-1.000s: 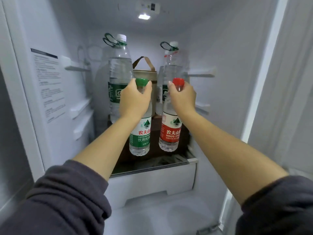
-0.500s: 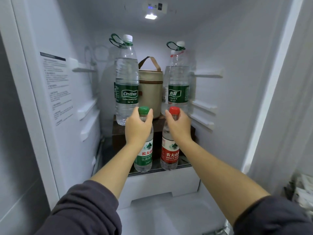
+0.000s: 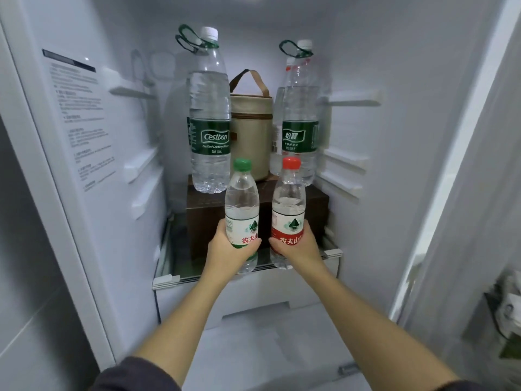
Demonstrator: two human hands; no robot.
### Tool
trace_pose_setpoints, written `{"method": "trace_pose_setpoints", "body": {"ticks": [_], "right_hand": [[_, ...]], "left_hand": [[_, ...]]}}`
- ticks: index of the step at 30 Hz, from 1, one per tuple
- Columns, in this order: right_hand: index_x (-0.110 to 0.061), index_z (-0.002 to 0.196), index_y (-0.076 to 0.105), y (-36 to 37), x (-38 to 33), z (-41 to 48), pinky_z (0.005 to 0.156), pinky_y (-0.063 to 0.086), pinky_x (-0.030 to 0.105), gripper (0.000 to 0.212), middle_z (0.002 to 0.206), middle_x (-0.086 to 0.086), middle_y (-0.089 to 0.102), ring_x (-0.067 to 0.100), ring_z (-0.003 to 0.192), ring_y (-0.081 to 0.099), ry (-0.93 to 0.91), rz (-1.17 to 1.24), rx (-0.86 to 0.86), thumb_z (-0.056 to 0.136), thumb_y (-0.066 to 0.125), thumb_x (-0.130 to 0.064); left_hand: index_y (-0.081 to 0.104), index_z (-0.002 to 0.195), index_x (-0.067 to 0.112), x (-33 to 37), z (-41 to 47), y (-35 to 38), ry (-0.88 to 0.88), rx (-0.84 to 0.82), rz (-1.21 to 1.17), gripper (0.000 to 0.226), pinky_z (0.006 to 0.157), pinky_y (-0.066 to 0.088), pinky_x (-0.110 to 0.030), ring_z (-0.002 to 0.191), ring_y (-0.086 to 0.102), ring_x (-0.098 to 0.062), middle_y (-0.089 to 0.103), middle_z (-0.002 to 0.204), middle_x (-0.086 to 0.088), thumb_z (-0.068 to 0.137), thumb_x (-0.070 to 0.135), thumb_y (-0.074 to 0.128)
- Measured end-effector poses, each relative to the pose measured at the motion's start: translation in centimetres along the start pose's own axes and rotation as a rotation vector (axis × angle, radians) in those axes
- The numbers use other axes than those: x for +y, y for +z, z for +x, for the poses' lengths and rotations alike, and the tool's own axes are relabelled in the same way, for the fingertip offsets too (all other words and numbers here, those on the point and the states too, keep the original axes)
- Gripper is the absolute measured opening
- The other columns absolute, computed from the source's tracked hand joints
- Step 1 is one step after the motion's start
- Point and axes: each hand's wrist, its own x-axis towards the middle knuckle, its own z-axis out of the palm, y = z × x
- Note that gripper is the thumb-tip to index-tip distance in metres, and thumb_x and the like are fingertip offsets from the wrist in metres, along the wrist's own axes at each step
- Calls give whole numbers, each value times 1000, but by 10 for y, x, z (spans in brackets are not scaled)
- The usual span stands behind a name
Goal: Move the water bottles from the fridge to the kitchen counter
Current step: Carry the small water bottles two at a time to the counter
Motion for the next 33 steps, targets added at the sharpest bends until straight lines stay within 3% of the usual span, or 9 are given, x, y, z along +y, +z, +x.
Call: {"method": "trace_pose_setpoints", "body": {"ticks": [5, 9, 13, 14, 18, 24, 27, 30, 33], "right_hand": [[-22, 128, 50, -7, -2, -25, 79, 52, 15, 67, 112, -9, 66, 2, 98, 65, -56, 10, 18, 71, 85, -15], [-26, 128, 51, -16, 29, -72, 76, 54, 14, 68, 112, -11, 67, 1, 100, 65, -3, 24, -1, 71, 86, -14], [-18, 120, 52, -16, 68, -105, 86, 58, 40, 60, 109, 0, 69, 15, 99, 67, 117, -55, 2, 70, 84, -8], [-19, 119, 51, -14, 77, -111, 87, 57, 42, 60, 109, 0, 68, 15, 99, 67, 149, -67, 6, 70, 84, -7], [-31, 115, 49, -9, 97, -126, 82, 54, 28, 63, 108, -9, 67, 2, 95, 66, 190, -103, 41, 69, 87, -14], [-19, 115, 47, -9, 107, -123, 79, 54, 24, 67, 104, -5, 66, 3, 93, 65, 200, -189, 26, 64, 91, -19], [-13, 117, 48, -10, 113, -121, 82, 57, 35, 68, 102, 0, 68, 12, 93, 67, 212, -219, 13, 64, 90, -21], [-8, 119, 49, -10, 116, -116, 84, 57, 42, 71, 103, 5, 69, 19, 94, 68, 221, -217, -7, 63, 90, -23], [-17, 116, 55, -10, 116, -116, 79, 55, 26, 66, 102, -6, 71, 8, 94, 68, 237, -216, 5, 62, 91, -29]], "left_hand": [[52, 98, 60, 3, -22, -7, 84, -31, -92, 55, 64, 48, -6, 92, 64, 8, 67, 96, 28, 61, 37, 85], [52, 105, 59, -18, -63, -9, 109, -81, -128, 59, 66, 50, -8, 94, 65, 3, 67, 100, 27, 56, 44, 82], [51, 100, 61, -60, -105, 2, -20, -149, -96, 60, 59, 51, -11, 84, 66, 5, 68, 93, 26, 54, 40, 83], [51, 98, 60, -69, -114, 5, -56, -160, -94, 58, 60, 52, -14, 82, 67, 3, 68, 92, 24, 55, 39, 83], [51, 101, 55, -93, -128, 13, -136, -153, -121, 58, 67, 54, -19, 89, 67, -2, 68, 99, 21, 54, 43, 84], [46, 102, 53, -109, -121, 14, -181, -148, -110, 68, 66, 51, -13, 89, 67, 1, 67, 99, 23, 48, 45, 87], [46, 105, 52, -118, -121, 13, -217, -159, -107, 74, 67, 51, -12, 91, 66, 3, 67, 100, 25, 44, 46, 87], [52, 111, 37, -125, -120, 12, -263, -199, -104, 76, 65, 51, -10, 89, 68, 2, 70, 98, 23, 45, 45, 89], [59, 111, 28, -132, -119, 11, -305, -225, -88, 68, 63, 50, -10, 86, 68, 2, 72, 95, 21, 52, 30, 93]]}}
